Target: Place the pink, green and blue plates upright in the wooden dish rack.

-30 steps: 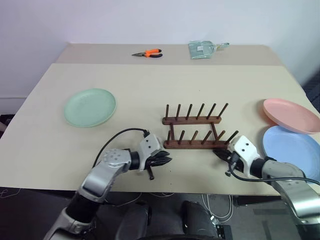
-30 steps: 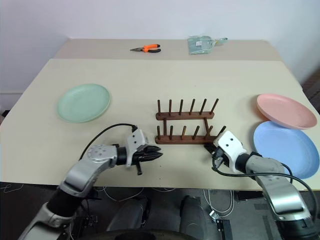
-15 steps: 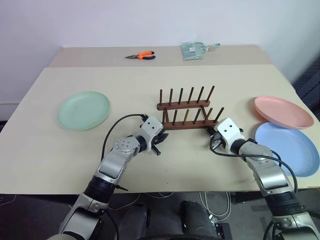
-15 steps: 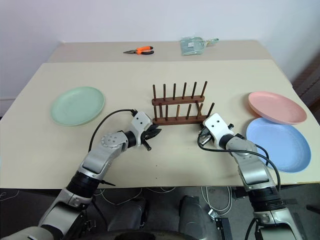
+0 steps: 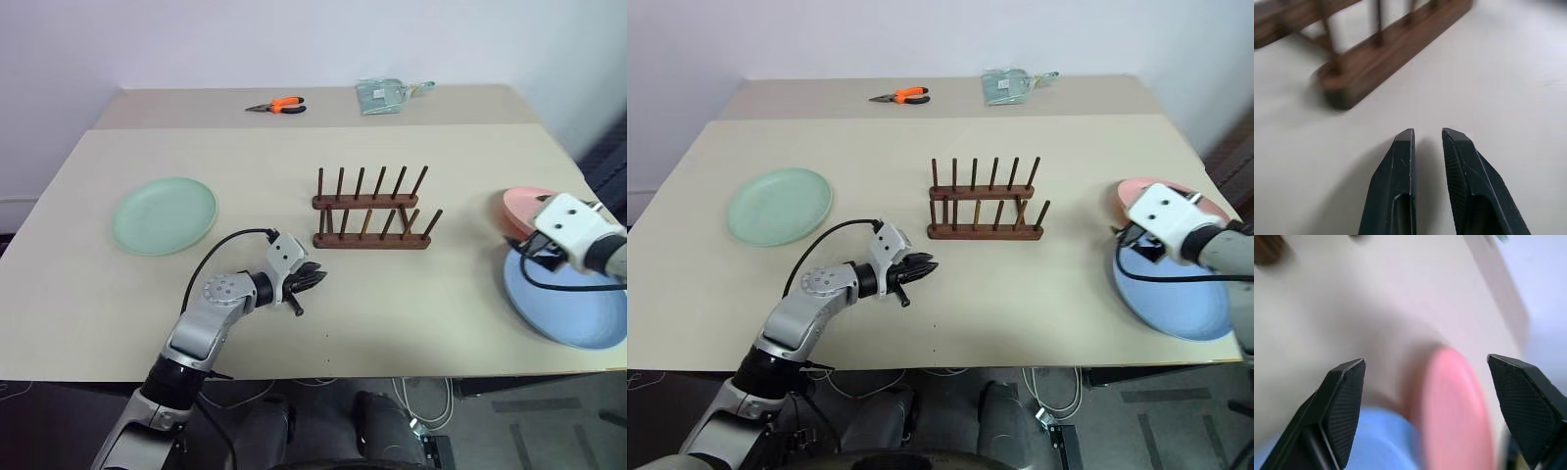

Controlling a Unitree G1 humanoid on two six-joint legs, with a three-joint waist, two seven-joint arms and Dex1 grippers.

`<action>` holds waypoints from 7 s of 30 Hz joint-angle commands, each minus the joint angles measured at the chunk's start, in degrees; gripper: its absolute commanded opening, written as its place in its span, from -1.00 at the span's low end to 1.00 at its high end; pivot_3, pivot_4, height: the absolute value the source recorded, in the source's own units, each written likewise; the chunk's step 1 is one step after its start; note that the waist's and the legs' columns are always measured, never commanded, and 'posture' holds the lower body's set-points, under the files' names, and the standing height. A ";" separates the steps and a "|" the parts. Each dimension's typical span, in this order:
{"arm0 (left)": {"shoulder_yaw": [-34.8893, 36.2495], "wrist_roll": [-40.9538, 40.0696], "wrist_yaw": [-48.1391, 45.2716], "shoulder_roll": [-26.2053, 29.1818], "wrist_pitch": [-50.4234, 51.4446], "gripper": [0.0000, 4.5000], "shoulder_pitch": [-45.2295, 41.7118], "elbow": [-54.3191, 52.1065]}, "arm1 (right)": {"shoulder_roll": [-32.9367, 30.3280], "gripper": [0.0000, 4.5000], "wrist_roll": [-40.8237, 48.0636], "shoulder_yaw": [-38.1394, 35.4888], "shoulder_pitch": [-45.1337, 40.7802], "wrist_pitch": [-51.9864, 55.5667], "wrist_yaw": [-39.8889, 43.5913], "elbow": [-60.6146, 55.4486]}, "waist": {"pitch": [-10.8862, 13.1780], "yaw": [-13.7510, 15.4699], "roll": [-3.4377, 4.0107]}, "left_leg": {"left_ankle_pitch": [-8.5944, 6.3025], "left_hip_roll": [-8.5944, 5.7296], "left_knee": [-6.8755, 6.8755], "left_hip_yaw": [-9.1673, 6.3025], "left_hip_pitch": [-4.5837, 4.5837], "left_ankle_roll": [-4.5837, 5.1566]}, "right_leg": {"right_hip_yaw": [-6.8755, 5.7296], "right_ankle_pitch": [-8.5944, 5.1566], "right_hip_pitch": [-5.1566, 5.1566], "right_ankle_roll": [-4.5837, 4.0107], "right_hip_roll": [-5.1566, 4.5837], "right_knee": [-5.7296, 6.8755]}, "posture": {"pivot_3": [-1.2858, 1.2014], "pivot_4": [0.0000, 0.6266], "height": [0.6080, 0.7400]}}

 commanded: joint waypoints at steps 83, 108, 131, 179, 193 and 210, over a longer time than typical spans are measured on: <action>56.39 -6.27 56.14 -6.82 21.95 0.41 -12.85 11.07 | 21.02 1.00 39.00 14.51 -20.38 22.20 -4.61 -37.74 | 0.19 0.14 -0.58 | 0.08 0.43 0.13 0.36 -0.58 -0.16 | 0.74 0.57 -0.77 0.00 0.66 0.08 | 0.03 -0.52 1.00; 27.17 -11.09 40.89 -12.04 5.51 -0.98 -21.59 -11.40 | 27.44 1.00 -7.57 35.55 -34.25 -3.89 -3.33 -16.38 | 0.18 -0.16 -0.77 | 0.20 0.44 0.07 0.46 -0.71 -0.34 | 0.79 0.68 -0.96 -0.17 0.72 0.07 | 0.03 -0.52 1.00; 33.97 -11.43 39.03 -0.45 -1.17 0.07 -16.93 -4.43 | 35.83 -1.00 13.70 13.44 -28.80 7.91 -2.07 -25.06 | 0.21 -0.31 -0.80 | 0.34 0.46 0.00 0.46 -0.65 -0.56 | 0.90 0.69 -0.97 -0.20 0.81 0.09 | 0.03 -0.52 1.00; 5.32 -12.64 -0.35 11.25 1.74 0.09 5.48 -14.07 | 9.30 0.95 44.15 -22.25 -1.55 27.76 -8.88 -20.84 | 0.21 1.39 -0.45 | 0.04 0.57 0.12 0.72 -0.69 -0.01 | 0.96 0.60 -0.82 -0.51 0.77 -0.15 | 0.03 -0.52 1.00; 3.92 -13.93 -2.82 9.73 3.45 0.09 3.07 -16.22 | 11.34 0.15 22.17 -3.27 15.51 31.46 -13.83 -20.73 | 0.07 0.05 -0.07 | 0.04 0.60 0.20 0.91 -0.64 -0.01 | 1.12 0.47 -0.87 -0.29 0.73 -0.02 | 0.03 -0.52 1.00; 8.43 -12.53 -1.30 10.69 -0.04 0.09 4.81 -13.81 | 23.10 -0.98 51.74 -19.19 -31.66 32.98 -20.92 -27.34 | 0.23 -1.33 0.24 | 0.05 0.65 0.06 0.86 -0.60 0.00 | 1.15 0.61 -0.97 -0.27 0.81 0.05 | 0.03 -0.52 1.00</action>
